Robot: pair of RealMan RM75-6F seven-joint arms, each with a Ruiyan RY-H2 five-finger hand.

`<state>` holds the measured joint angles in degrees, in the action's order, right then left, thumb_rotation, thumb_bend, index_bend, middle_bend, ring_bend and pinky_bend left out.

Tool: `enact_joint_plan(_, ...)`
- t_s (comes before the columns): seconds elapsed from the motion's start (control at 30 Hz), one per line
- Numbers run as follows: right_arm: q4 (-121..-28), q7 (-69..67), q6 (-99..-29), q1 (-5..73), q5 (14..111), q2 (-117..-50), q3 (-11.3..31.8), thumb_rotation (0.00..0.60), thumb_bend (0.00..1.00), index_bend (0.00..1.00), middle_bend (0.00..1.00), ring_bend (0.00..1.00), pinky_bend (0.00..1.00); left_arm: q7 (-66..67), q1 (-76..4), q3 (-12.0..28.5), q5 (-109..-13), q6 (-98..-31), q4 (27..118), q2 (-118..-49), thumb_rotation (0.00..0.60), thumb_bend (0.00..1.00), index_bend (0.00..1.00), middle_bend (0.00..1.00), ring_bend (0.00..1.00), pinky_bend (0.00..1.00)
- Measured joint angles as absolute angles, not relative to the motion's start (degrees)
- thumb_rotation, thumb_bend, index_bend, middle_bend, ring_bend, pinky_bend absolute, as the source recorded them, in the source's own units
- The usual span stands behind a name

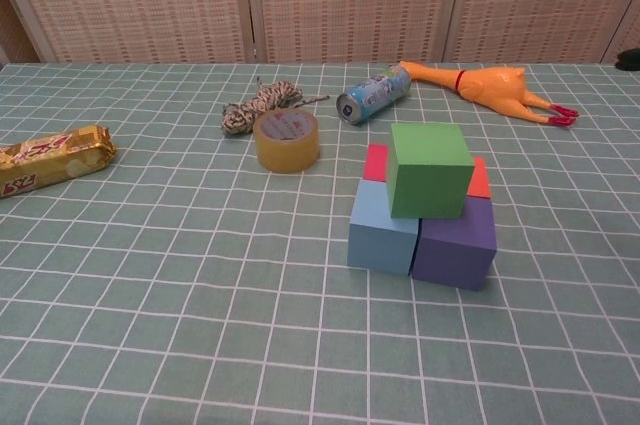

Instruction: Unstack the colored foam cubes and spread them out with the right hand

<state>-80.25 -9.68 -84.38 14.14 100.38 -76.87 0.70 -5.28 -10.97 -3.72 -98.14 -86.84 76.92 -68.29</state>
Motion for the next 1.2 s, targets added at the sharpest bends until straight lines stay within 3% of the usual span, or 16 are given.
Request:
enact_joint_plan(0.1,-82.6,-7.7,-80.7,16.6,100.3,-77.1,1.2,0.600,0.05,0.01,0.02,0.00,0.06,-6.4,-10.9,-3.7,-98.3,-87.2,76.6,-68.3,0.600,0.52,0.23,0.25,0.24,0.46)
enact_joint_plan(0.2,-84.3,-6.9,-78.2,18.8,100.1,-77.7,1.7,0.600,0.05,0.01,0.02,0.00,0.06,-6.9,-10.9,-3.6,-98.3,-87.4,76.2,-68.4,0.600,0.49,0.21,0.24,0.23,0.44)
enact_joint_plan(0.93,-85.1,-4.5,-59.4,32.9,86.3,-87.4,9.6,0.600,0.06,0.06,0.01,0.00,0.07,-5.4,-10.6,-3.5,-98.3,-87.6,76.4,-68.3,0.600,0.49,0.22,0.25,0.23,0.44)
enact_joint_plan(1.07,-84.1,-3.8,-59.4,33.7,86.1,-88.8,9.6,0.600,0.06,0.08,0.02,0.00,0.13,-5.4,-10.5,-3.4,-98.4,-87.9,76.4,-68.2,0.600,0.49,0.22,0.25,0.24,0.44)
enact_joint_plan(1.2,-83.0,-3.0,-59.3,34.5,85.4,-90.0,9.7,0.600,0.06,0.15,0.07,0.04,0.31,-5.3,-10.5,-3.4,-98.4,-87.7,76.5,-68.3,0.600,0.49,0.22,0.26,0.24,0.44)
